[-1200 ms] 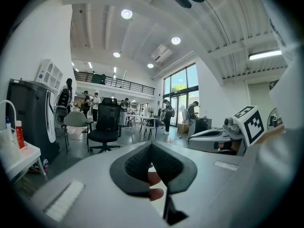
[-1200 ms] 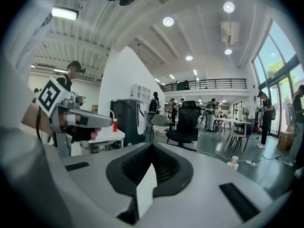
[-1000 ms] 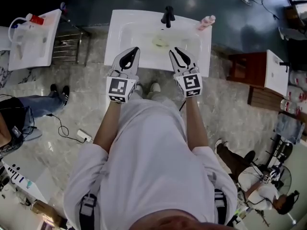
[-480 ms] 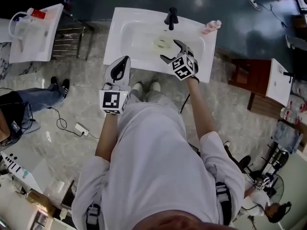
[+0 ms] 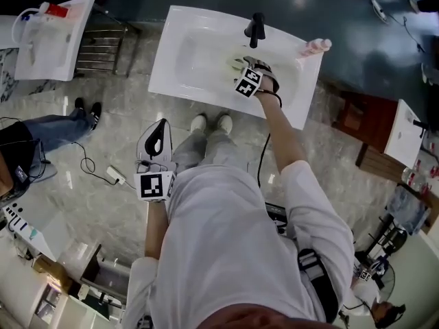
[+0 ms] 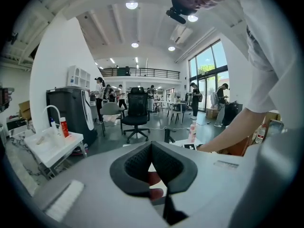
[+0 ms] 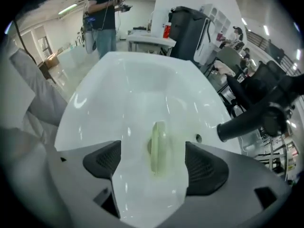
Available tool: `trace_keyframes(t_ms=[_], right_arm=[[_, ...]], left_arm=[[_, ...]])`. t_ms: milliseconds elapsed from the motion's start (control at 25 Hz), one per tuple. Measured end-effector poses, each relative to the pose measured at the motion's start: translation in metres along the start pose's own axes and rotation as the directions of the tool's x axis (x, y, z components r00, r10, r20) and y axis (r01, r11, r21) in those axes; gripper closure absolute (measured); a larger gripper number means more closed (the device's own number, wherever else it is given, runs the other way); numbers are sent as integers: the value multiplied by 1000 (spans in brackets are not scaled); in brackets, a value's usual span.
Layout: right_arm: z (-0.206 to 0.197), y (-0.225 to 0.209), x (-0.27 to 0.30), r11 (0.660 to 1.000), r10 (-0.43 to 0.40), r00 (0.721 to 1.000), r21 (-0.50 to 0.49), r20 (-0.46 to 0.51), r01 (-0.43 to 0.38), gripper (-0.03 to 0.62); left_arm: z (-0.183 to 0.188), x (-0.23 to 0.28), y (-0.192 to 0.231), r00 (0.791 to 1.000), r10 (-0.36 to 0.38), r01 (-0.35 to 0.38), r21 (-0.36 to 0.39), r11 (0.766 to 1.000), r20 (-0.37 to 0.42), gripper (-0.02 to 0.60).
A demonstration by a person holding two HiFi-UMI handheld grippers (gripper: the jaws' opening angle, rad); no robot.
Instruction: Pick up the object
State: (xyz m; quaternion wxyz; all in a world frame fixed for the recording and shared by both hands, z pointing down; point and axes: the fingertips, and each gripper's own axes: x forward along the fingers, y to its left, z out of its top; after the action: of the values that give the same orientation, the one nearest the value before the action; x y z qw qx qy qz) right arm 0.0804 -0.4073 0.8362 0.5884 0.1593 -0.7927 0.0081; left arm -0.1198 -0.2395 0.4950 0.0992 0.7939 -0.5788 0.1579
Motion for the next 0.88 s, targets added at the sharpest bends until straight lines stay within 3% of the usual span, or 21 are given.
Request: trace_keyframes(t_ms=[400, 640, 720, 880], right_arm=[[-10, 1, 76, 993, 76, 987, -77, -144, -88, 230], [-12, 0, 87, 996, 49, 987, -62, -151, -59, 441], [-14, -3, 85, 998, 27, 989, -51, -145, -35, 558], [-13, -3, 76, 1000, 21, 993, -17, -116, -23, 577]], left_arm=[[-33, -43, 25, 981, 165, -169, -28, 985, -99, 581], [-35, -55, 34, 972, 213, -217, -25, 976, -103, 581], [-35, -56, 34, 972, 212, -215, -21, 976, -100, 581], [-34, -54, 35, 975, 203, -205, -17, 979, -93, 581]])
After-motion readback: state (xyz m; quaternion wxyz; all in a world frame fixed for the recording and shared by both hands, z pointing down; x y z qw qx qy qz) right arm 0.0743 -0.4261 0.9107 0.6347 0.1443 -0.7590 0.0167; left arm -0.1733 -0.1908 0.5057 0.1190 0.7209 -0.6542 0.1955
